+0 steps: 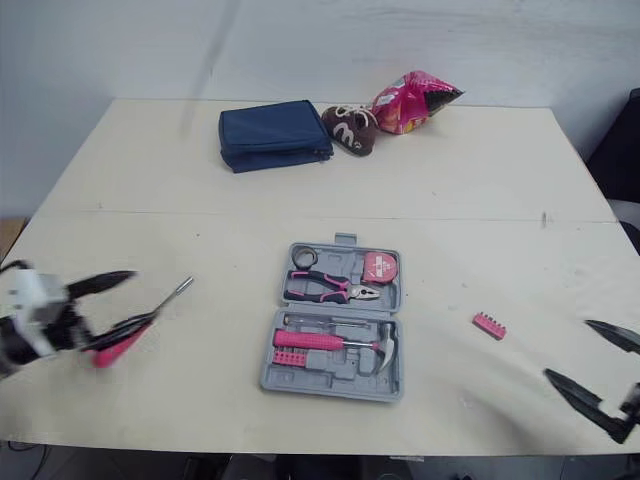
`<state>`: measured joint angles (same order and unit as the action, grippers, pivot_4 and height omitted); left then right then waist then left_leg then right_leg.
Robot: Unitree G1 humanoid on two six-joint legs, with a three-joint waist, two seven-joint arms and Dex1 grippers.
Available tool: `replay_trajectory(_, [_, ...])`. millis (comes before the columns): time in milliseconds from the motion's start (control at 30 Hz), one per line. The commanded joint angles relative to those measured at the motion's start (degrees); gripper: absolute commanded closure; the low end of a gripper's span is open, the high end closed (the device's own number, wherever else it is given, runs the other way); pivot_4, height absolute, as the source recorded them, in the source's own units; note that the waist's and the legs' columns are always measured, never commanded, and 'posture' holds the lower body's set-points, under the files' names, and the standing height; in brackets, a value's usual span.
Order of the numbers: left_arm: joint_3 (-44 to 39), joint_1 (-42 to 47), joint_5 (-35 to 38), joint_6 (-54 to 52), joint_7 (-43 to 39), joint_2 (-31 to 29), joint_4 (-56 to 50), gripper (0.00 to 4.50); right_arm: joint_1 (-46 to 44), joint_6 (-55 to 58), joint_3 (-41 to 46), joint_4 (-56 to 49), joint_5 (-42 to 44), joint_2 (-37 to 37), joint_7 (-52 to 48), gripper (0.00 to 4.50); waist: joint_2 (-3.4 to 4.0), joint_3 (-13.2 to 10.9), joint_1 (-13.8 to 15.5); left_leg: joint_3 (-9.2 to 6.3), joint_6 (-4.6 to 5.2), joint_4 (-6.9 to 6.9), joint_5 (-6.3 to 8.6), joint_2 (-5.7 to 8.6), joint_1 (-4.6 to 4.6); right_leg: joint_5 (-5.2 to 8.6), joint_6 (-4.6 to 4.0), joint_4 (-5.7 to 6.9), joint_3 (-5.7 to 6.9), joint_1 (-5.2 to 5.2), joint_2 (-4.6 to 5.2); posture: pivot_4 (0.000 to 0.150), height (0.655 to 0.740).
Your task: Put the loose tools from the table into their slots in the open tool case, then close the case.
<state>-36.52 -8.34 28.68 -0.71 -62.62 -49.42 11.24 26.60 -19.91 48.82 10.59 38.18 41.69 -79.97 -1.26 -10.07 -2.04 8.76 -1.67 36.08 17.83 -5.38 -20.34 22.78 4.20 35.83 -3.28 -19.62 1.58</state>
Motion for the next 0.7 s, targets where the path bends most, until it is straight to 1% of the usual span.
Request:
replay_trajectory(33, [-8.51, -2.34, -0.08, 3.22, 1.34, -1.99, 10.72, 0.11, 1.01, -3.27, 5.25, 8.61, -1.41, 1.73, 1.39, 0.00, 0.01, -0.02, -0.19, 0.02, -0.01, 0.00, 0.03, 0.00, 0.02, 0.01, -0.01, 0.00, -0.01, 0.01, 0.02, 0.150, 0.7400])
replay_trajectory(133, [-12.08, -5.07, -1.03, 6.49, 2.31, -2.65, 17.73, 0.11, 1.39, -5.47, 7.56, 14.92, -2.36, 2.58, 3.13, 0.00, -0.03, -0.04, -0.83, 0.03, -0.04, -0.02, 0.08, -0.02, 0.04, 0.02, -0.03, 0.01, 0.00, 0.02, 0.03, 0.150, 0.7400])
replay_trajectory(200, [-12.89, -6.47, -2.04, 9.27, 2.43, -2.98, 20.96, 0.11, 1.70, -6.94, 8.41, 17.92, -2.74, 2.94, 3.64, 0.00, -0.04, -0.04, -1.14, 0.03, -0.06, -0.04, 0.14, -0.03, 0.06, 0.03, -0.05, 0.02, 0.01, 0.03, 0.05, 0.150, 0.7400])
replay_trajectory(367, [-11.97, -5.68, -1.83, 11.20, 1.22, -4.01, 23.67, 0.11, 1.68, -8.79, 7.94, 20.37, -2.84, 3.03, 4.09, 0.00, -0.14, -0.04, -1.35, 0.02, -0.12, -0.05, 0.22, -0.05, 0.17, 0.02, -0.06, 0.16, 0.02, 0.09, 0.05, 0.150, 0.7400])
replay_trajectory(467, [-9.96, -4.22, -0.51, 9.45, -1.28, -3.97, 20.59, 0.11, 0.80, -7.35, 5.87, 16.85, -2.14, 1.86, 4.53, 0.00, -0.15, -0.02, -1.40, 0.00, -0.15, -0.05, 0.39, -0.05, 0.21, -0.03, -0.09, 0.22, 0.04, 0.13, 0.06, 0.150, 0.7400])
replay_trajectory(533, [-8.66, -3.20, 0.15, 8.26, -2.43, -3.57, 17.97, 0.11, 0.81, -4.98, 3.97, 12.72, -1.59, 0.87, 5.06, 0.00, -0.13, -0.01, -1.40, 0.00, -0.16, -0.04, 0.39, -0.05, 0.22, -0.05, -0.09, 0.27, 0.04, 0.13, 0.06, 0.150, 0.7400])
replay_trajectory(567, [-8.06, -2.58, 0.38, 7.88, -2.55, -3.22, 16.37, 0.11, 0.72, -3.73, 2.97, 10.17, -1.32, 0.26, 5.69, 0.00, -0.14, -0.01, -1.39, 0.00, -0.17, -0.03, 0.39, -0.05, 0.22, -0.06, -0.09, 0.29, 0.04, 0.12, 0.06, 0.150, 0.7400])
replay_trajectory(667, [-4.33, -0.59, 2.26, 4.43, -2.51, -1.39, 6.77, 0.11, 0.15, 1.85, -1.72, -1.67, 0.03, -1.88, 9.20, 0.00, -0.11, -0.02, -1.40, -0.01, -0.05, -0.03, 0.18, -0.07, 0.19, -0.06, -0.08, 0.34, 0.05, 0.08, 0.02, 0.150, 0.7400])
replay_trajectory(700, [-2.91, -0.04, 2.82, 2.96, -2.16, -0.78, 3.33, 0.11, 0.10, 4.13, -3.29, -4.91, 0.27, -2.03, 10.08, 0.00, -0.09, -0.02, -1.42, -0.01, -0.20, -0.02, 0.09, -0.08, 0.18, -0.06, -0.07, 0.36, 0.05, 0.06, 0.00, 0.150, 0.7400])
